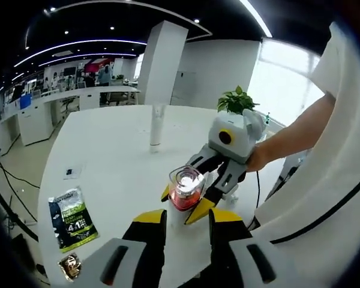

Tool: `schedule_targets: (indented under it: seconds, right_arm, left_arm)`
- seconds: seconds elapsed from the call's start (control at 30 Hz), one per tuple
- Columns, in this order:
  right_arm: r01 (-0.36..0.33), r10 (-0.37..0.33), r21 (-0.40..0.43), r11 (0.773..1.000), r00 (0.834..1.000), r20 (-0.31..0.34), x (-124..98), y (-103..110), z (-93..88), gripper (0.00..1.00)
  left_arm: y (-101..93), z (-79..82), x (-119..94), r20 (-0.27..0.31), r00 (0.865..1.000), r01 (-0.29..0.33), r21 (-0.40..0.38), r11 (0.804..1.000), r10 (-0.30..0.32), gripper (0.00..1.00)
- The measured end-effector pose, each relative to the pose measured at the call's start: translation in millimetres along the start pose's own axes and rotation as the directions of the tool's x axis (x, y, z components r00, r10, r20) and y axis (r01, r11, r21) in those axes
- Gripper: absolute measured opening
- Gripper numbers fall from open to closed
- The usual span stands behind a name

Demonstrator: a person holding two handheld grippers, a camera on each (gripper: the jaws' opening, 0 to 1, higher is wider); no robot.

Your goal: Arrange the skincare products in the storage area until every visible bottle or jar stands upright without overlapping.

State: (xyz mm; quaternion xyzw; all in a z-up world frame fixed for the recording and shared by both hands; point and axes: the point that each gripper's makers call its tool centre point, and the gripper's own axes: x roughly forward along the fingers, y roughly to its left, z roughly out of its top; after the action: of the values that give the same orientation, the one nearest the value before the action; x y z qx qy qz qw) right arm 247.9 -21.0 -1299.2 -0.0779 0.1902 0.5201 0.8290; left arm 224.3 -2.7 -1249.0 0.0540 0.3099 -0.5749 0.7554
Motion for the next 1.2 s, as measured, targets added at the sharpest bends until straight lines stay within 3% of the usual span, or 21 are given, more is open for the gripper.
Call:
schedule_targets:
  seconds: [0.7, 0.93, 1.13, 1.2]
  right_arm:
    - [0.035, -0.033, 0.033, 0.999, 0.998, -0.051, -8, 3, -9.7, 0.31]
    - [0.042, -0.036, 0.053, 0.998, 0.993, -0.110, -6, 8, -17.3, 0.40]
    - [0.097, -0.071, 0.113, 0.989, 0.974, -0.216, -18, 13, -14.9, 0.49]
    - [0.116, -0.085, 0.126, 0.985, 0.971, -0.224, -21, 13, -9.4, 0.53]
  left_arm:
    - [-14.0, 1.3, 11, -0.021, 0.998, 0.055, 0.036, 0.998, -0.054, 0.28]
    - [-14.5, -1.8, 11, -0.023, 0.998, 0.065, 0.033, 0.997, -0.065, 0.28]
    - [-11.7, -4.8, 10, -0.016, 0.997, 0.073, 0.016, 0.997, -0.072, 0.28]
    - [-9.8, -7.0, 10, -0.015, 0.997, 0.071, 0.004, 0.997, -0.071, 0.28]
